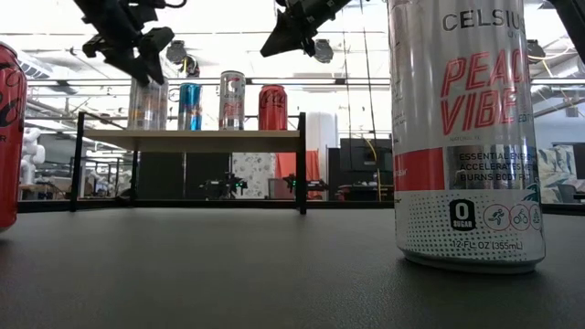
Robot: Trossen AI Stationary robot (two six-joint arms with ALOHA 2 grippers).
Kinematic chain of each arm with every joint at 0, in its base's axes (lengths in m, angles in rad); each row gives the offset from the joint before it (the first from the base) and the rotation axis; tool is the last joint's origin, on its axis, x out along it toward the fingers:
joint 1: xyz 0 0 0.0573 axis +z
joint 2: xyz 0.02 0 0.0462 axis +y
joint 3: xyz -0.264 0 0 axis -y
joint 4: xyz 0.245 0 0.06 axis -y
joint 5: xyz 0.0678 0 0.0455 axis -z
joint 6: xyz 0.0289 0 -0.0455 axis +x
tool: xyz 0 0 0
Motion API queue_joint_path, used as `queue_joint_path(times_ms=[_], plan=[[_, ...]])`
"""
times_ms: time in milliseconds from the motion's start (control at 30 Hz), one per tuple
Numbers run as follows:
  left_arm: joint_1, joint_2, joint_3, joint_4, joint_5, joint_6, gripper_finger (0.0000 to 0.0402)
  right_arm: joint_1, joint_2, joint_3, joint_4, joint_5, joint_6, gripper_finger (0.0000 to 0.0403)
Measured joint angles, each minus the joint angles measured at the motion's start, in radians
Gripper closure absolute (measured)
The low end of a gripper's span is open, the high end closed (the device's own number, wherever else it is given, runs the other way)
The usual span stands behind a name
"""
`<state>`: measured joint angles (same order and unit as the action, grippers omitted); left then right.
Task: Place canned beverage on shelf
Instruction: Put the white yellow soda can on the shelf aligned with the white yellow soda can, then put the blue soda can on the shelf aligned with the blue soda can
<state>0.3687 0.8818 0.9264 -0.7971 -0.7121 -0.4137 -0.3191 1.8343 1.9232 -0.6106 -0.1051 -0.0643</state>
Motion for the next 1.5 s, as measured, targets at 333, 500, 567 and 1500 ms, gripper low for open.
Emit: queue_joint_path(times_ms=[333,500,567,1500], plan=[[0.000,-0.019,0.000,-0.039,-0.004,-0.026,0.0201,0.000,0.000,0.000,0.000,0.000,0.000,0.0403],[0.000,-0.042,0.000,-0.061,-0.004,-0.030,0.0201,0.000,0.000,0.000,0.000,0.000,0.000,0.0403],[0.000,-0.052,0.000,-0.068,-0.004,-0.043,0.0201,0.000,0.000,0.000,0.000,0.000,0.000,0.0403],[-0.280,-0.197,0.096,0.085,0.209,0.065,0.0201,0.000,0.000,0.000,0.000,0.000,0.000,0.0403]])
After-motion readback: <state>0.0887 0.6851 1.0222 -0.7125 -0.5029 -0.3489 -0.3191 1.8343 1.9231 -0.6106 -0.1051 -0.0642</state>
